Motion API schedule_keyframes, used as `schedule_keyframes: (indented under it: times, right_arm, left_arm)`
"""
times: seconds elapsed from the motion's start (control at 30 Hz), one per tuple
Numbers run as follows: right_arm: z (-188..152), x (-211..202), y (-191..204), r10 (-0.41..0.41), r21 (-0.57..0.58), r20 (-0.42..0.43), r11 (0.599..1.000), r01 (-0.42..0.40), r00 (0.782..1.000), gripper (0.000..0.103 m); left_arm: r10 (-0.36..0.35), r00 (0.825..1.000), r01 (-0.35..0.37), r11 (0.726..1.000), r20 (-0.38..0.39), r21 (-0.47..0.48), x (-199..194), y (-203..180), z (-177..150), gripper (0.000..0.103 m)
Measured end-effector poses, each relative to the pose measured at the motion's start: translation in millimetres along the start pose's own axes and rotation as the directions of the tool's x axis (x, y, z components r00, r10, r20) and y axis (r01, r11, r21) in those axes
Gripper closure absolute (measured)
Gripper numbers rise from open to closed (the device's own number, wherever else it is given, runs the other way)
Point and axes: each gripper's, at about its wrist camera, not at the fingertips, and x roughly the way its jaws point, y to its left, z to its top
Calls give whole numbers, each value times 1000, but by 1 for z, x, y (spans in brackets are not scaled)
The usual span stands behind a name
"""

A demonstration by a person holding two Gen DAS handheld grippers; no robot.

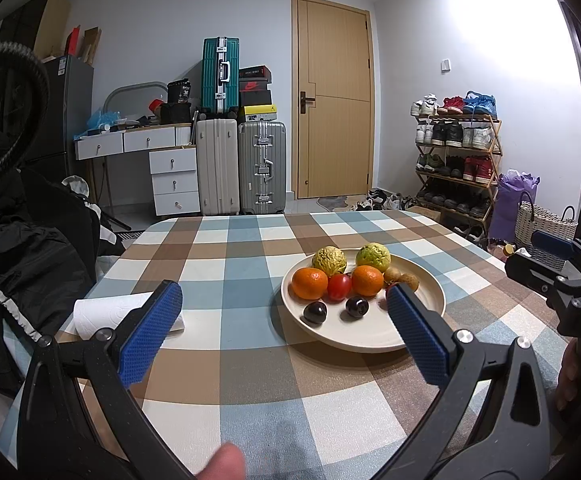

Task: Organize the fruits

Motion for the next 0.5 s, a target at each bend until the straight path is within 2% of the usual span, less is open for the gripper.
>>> schedule_keyframes:
  times: [0.5]
  right_arm:
    - [0, 0, 0, 0, 0, 0, 1000, 0, 1000, 0]
  left_arm:
    - [0, 1000, 0, 1000, 0, 0, 1, 0, 0, 0]
